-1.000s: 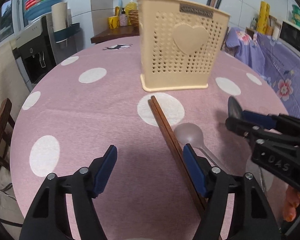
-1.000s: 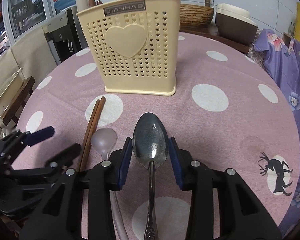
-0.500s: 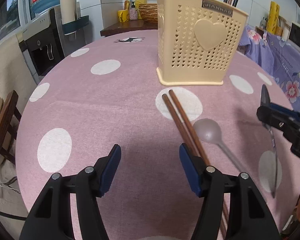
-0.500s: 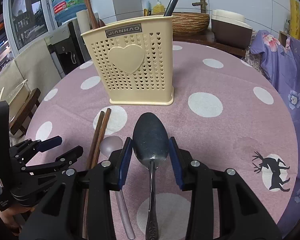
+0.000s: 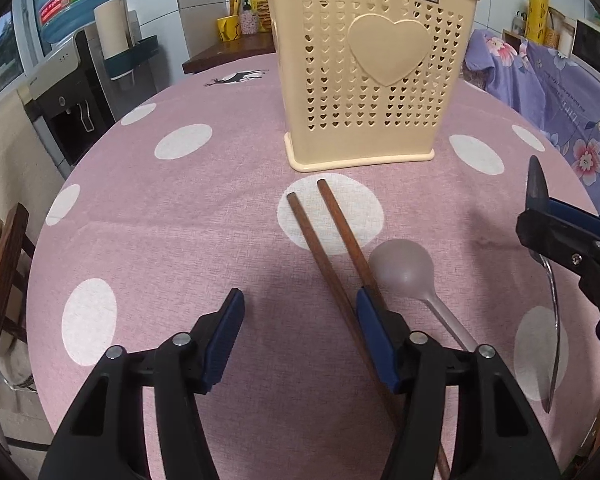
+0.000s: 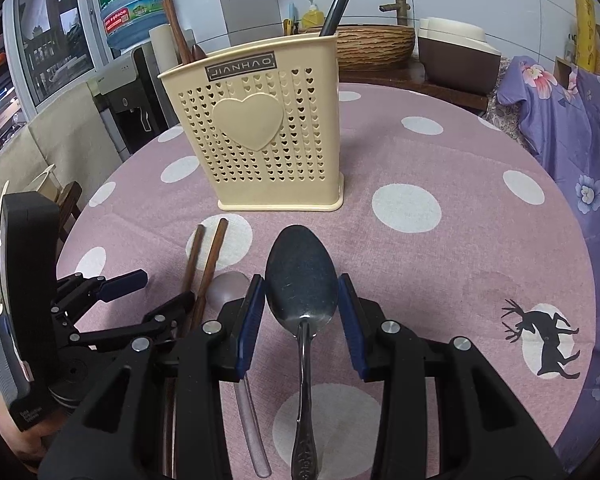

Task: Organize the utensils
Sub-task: 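Close the left gripper on a brown chopstick while the right holds the metal spoon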

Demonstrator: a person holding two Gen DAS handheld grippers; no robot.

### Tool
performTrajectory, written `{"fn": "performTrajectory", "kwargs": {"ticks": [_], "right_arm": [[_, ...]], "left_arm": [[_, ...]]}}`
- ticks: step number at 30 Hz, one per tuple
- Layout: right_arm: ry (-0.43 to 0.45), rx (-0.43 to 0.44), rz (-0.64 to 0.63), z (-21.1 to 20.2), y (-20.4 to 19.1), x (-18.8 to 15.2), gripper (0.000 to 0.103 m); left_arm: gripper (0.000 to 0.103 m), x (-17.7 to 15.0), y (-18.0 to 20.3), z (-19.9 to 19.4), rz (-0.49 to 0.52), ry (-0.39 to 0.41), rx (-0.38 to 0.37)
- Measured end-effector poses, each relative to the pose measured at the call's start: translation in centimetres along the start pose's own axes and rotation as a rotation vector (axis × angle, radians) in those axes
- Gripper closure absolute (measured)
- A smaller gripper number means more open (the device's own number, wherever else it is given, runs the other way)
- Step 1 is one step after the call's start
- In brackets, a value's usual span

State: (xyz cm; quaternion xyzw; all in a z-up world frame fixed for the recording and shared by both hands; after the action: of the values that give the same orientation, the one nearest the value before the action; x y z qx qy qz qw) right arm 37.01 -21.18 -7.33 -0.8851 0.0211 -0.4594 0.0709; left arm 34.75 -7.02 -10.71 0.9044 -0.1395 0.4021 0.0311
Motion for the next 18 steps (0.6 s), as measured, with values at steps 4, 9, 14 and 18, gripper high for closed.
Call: {"fn": "performTrajectory", "kwargs": {"ticks": [4, 9, 14, 18], "right_arm": [[0.004, 0.0, 0.005, -0.1, 0.2, 0.1, 0.065], [0.003, 0.023, 0.026, 0.1, 0.2, 0.2, 0.065], [0.015, 0.022, 0.028, -0.3, 0.3, 0.6, 0.065], [0.032, 0.023, 0.027, -0.7, 0.2, 1.1, 0.065]], "left_arm": [[0.05, -0.1, -1.4, -0.1, -0.035, -0.009, -0.009], [0.05, 0.8, -2.3, 0.9, -0.104, -0.021, -0.025], [0.05, 2.4, -2.6, 2.5, -0.13, -0.039, -0.02], [0.059, 3.2, -2.4, 3.5, -0.103, -0.043, 0.006]]}}
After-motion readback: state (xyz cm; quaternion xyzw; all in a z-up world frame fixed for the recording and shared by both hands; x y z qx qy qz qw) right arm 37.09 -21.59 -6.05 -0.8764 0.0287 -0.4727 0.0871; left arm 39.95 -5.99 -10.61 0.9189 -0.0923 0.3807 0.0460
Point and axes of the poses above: each gripper's, at about its wrist camera, not at the fingertips, and z roughly the way its jaws point, y to its right, x to its top, the point moved 5 cm from there along z, roughly the way its jaws point, and after that the axes turned 11 degrees about y, right-handed, at the moved point
